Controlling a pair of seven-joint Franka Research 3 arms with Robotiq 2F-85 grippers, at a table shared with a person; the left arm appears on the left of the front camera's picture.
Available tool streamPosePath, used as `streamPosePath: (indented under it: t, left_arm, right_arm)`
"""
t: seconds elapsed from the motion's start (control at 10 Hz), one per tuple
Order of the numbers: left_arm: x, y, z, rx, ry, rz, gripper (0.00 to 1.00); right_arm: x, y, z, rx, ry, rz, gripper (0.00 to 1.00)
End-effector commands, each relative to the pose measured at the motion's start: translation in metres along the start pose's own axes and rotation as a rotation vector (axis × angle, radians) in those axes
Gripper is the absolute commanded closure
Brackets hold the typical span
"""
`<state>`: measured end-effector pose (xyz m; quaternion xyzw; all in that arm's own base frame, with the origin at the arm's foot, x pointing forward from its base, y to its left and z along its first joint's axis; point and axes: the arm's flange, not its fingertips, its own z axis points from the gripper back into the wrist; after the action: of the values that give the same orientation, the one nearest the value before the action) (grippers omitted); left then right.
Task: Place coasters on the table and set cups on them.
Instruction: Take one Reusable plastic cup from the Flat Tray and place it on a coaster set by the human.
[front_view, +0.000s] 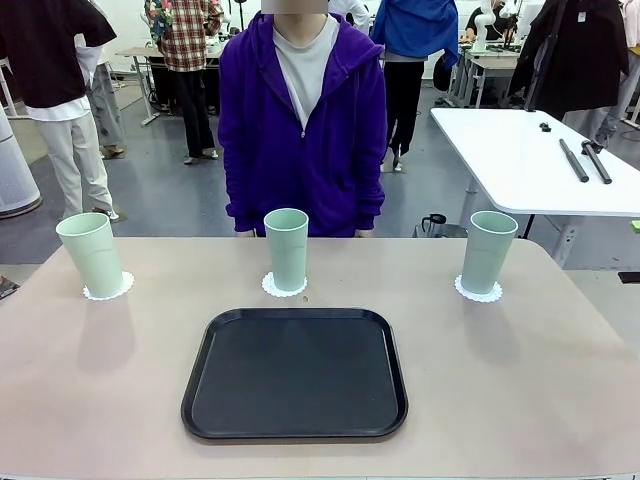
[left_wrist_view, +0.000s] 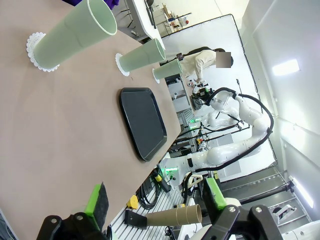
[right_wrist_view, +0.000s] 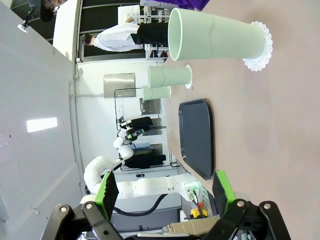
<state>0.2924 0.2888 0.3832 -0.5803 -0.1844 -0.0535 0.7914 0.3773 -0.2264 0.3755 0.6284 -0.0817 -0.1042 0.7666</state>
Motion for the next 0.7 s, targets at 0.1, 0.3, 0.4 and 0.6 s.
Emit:
streamPosePath:
  t: [0.1, 0.3, 0.4, 0.6]
  left_arm:
    - [-0.0008, -0.002, 0.0013, -0.001, -0.007, -0.006, 0.0]
    - [-0.0008, -0.002, 0.0013, -0.001, -0.007, -0.006, 0.0]
    - [-0.0008, -0.002, 0.0013, -0.001, -0.007, -0.006, 0.0]
    - [-0.0008, -0.002, 0.0013, -0.001, -0.007, -0.006, 0.0]
  right_arm:
    - [-0.0001, 0.0018, 0.0014, 0.004, 0.002, 0.003, 0.0]
    - [-0.0001, 0.0018, 0.0014, 0.004, 0.002, 0.003, 0.0]
    - [-0.0001, 0.0018, 0.0014, 0.004, 0.002, 0.003, 0.0]
    - [-0.0001, 0.0018, 0.0014, 0.004, 0.002, 0.003, 0.0]
